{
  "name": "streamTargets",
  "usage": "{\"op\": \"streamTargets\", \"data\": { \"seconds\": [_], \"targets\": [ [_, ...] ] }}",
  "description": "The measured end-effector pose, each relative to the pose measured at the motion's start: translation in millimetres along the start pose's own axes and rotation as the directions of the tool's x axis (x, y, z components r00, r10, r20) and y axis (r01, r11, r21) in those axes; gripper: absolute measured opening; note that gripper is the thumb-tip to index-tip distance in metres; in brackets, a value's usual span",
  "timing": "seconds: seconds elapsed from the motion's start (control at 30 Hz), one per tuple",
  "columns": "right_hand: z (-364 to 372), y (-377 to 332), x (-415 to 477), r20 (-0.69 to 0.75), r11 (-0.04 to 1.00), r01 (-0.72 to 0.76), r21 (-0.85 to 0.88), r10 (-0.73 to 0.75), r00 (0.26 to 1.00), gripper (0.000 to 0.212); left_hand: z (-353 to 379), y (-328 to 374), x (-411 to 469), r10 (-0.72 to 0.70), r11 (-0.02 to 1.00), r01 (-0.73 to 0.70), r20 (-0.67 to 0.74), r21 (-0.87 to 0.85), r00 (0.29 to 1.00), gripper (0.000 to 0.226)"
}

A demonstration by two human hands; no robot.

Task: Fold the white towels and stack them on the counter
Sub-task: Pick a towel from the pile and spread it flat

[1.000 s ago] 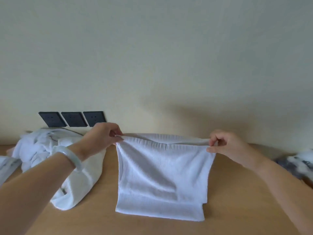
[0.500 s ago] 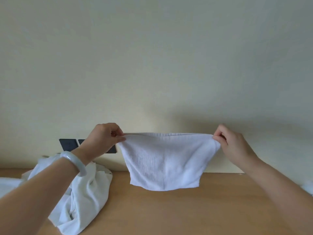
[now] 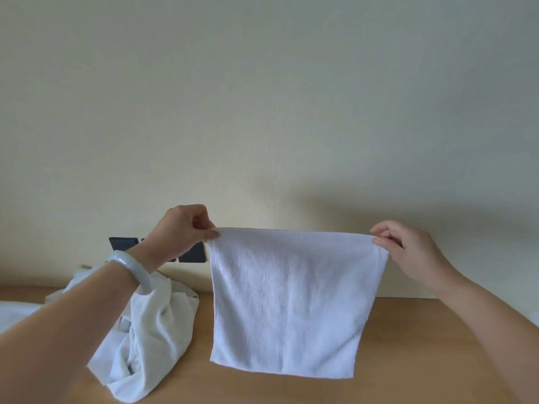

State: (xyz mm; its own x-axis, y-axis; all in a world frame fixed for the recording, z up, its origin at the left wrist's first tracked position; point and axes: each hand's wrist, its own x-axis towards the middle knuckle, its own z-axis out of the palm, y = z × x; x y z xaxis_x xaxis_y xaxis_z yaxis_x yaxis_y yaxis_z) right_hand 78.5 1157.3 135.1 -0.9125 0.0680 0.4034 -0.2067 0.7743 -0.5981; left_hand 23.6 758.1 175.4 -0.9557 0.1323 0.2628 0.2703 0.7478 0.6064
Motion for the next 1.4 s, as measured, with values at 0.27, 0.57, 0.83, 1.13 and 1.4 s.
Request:
{"op": "streamTargets", "data": {
  "seconds": [0.27, 0.57, 0.83, 1.13, 1.4],
  "targets": [
    [-17.6, -4.9, -43.9, 0.222, 0.985, -0.135, 0.106, 0.109, 0.969, 0.015, -2.8, -20.9, -29.2, -0.094, 0.990, 0.107, 0.136, -0.094, 0.986, 0.029],
    [-36.4, -18.3, -46.2, 0.248, 0.998, -0.055, 0.031, 0.045, 0.968, 0.014, -13.4, -14.0, -36.8, -0.061, 0.990, 0.086, 0.205, -0.115, 0.977, 0.032],
    [-63.8, -14.4, -13.3, 0.601, 0.907, -0.357, 0.222, 0.161, 0.783, 0.045, -39.3, -2.9, -19.2, -0.012, 0.944, 0.240, 0.702, -0.228, 0.712, 0.021],
    [141.5, 119.2, 13.6, 0.644, 0.862, -0.491, -0.130, 0.450, 0.619, 0.005, 163.5, -106.8, 21.9, -0.387, 0.908, 0.161, 0.624, 0.387, 0.679, 0.017],
    [254.5, 179.1, -7.6, 0.365, 0.639, -0.768, 0.047, 0.704, 0.609, 0.024, 266.7, -190.8, 22.2, -0.591, 0.799, 0.585, 0.355, 0.136, 0.725, 0.008]
  ]
}}
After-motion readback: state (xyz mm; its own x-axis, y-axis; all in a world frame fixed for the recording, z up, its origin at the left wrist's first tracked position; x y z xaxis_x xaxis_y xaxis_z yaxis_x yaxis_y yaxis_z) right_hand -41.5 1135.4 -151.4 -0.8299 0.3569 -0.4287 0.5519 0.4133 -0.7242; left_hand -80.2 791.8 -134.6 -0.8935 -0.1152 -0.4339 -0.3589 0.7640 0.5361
